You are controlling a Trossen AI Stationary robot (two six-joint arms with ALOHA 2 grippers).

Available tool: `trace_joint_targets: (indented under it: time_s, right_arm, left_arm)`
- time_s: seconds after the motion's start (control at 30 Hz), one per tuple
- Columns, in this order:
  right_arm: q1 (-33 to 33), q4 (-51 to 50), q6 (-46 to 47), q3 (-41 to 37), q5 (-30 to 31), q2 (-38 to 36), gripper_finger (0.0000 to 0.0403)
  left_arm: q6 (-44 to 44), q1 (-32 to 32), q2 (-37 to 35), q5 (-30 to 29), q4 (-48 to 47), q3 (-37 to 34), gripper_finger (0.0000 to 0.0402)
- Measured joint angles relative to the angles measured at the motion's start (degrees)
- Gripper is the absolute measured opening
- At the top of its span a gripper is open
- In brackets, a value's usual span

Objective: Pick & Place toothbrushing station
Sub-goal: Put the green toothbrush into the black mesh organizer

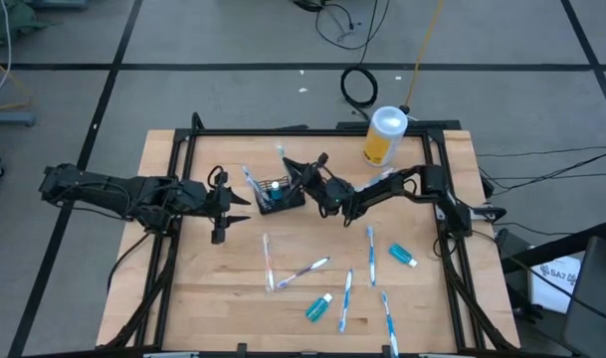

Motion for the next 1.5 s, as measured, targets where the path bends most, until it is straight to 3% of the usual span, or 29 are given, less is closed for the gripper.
trace_joint_targets:
  time_s: [0.13,0.53,0.83,1.1,1.2,1.37,1.5]
  right_arm:
    - [1.7,0.3,-3.6,0.0,7.0,-0.1,0.0]
    - [2.3,-7.2,0.6,0.0,7.1,-0.1,0.0009]
    - [3.2,-7.3,0.2,0.0,7.5,-0.1,0.0085]
    - [5.8,-7.7,-4.3,0.0,14.8,-0.7,0.0163]
    - [7.0,-8.4,-6.6,0.0,14.9,-2.5,0.0185]
    - [9.7,-23.6,-7.4,0.0,14.6,-9.6,0.021]
    - [11.3,-44.0,0.5,0.0,14.5,-16.7,0.0217]
  left_arm:
    - [-0.8,0.0,0.0,0.0,-0.1,0.0,0.0177]
    - [-1.8,0.0,0.0,0.0,-0.1,0.0,0.0177]
    - [-1.8,0.0,0.0,0.1,-0.1,0.0,0.0177]
    - [-2.1,0.0,0.0,0.1,-0.1,0.0,0.0177]
    - [-2.8,0.0,0.0,0.1,-0.1,0.0,0.0177]
    - [-3.0,0.0,0.0,0.1,-0.1,0.0,0.0177]
    - [-3.3,0.0,0.0,0.1,-0.1,0.0,0.0177]
